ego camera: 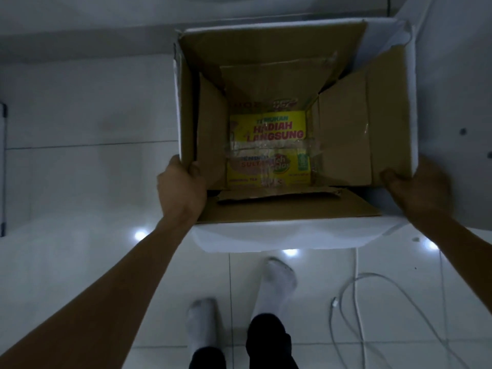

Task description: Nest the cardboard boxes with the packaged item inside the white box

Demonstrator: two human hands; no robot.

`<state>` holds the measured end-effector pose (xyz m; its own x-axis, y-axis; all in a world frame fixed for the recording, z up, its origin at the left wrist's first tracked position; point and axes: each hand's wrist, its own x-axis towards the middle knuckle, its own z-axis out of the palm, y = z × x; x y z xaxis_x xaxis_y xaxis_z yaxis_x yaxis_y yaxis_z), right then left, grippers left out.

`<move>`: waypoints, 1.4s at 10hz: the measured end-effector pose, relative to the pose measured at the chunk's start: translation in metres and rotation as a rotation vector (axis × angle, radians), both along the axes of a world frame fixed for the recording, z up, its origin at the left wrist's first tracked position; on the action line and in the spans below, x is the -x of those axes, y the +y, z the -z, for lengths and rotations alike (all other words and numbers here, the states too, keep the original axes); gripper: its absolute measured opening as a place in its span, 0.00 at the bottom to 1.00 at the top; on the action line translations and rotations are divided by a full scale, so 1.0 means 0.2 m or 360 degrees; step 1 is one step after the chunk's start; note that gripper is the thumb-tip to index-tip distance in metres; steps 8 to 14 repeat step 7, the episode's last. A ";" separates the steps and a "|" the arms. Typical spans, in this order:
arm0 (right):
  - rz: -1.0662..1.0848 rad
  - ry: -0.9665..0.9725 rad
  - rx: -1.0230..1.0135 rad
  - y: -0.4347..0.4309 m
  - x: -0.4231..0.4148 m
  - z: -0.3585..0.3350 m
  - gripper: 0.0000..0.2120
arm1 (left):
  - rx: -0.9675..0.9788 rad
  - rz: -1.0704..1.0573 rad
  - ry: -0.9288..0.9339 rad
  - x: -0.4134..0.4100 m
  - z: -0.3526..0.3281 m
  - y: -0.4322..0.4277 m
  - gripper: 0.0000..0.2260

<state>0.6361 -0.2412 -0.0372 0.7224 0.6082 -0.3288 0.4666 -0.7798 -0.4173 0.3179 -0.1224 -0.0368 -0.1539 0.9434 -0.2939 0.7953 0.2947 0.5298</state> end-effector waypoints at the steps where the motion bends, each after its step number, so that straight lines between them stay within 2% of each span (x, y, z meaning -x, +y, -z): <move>1: -0.0021 0.0039 -0.0079 0.00 -0.01 0.01 0.20 | 0.0013 -0.0025 0.0009 -0.01 0.01 0.00 0.10; 4: 0.0025 0.0156 -0.0158 0.00 -0.02 0.02 0.20 | 0.0102 -0.0027 0.0005 0.00 -0.02 0.02 0.06; 5: 0.0042 0.0285 -0.0025 -0.02 -0.03 -0.01 0.23 | 0.0209 -0.0005 0.0015 0.03 -0.07 -0.02 0.13; 6: 0.0046 0.0202 0.0037 -0.11 0.02 -0.11 0.30 | 0.0196 -0.0058 0.0022 0.07 -0.16 -0.09 0.31; 7: 0.0051 0.0149 -0.0011 -0.30 0.15 -0.27 0.30 | 0.0081 -0.0158 -0.0187 0.12 -0.29 -0.22 0.35; 14: 0.0051 0.0149 -0.0011 -0.30 0.15 -0.27 0.30 | 0.0081 -0.0158 -0.0187 0.12 -0.29 -0.22 0.35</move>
